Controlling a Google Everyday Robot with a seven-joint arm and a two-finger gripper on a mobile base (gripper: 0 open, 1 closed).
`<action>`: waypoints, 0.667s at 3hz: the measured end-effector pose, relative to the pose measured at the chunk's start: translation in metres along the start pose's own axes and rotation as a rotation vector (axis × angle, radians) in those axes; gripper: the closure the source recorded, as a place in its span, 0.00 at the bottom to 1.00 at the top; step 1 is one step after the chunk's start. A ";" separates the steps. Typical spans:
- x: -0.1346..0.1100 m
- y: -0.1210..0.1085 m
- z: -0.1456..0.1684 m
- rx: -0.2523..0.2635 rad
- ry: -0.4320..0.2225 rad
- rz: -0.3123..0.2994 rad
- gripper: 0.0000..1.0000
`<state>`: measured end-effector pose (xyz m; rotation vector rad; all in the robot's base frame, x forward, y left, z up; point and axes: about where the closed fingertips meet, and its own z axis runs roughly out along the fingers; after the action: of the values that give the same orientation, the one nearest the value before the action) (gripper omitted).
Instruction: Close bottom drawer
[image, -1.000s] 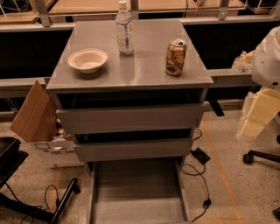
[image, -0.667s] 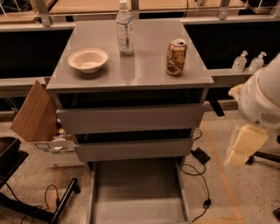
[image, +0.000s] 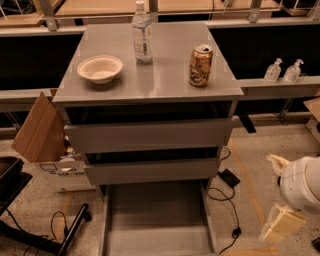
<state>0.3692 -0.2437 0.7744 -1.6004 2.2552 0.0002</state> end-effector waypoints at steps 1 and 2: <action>0.026 0.010 0.042 0.023 -0.065 0.016 0.00; 0.046 0.014 0.085 -0.014 -0.097 0.055 0.00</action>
Offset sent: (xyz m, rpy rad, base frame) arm 0.0034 -0.0287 -0.1462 0.1681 0.0315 -0.0612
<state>0.3685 -0.2626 0.6784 -1.5119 2.2282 0.1067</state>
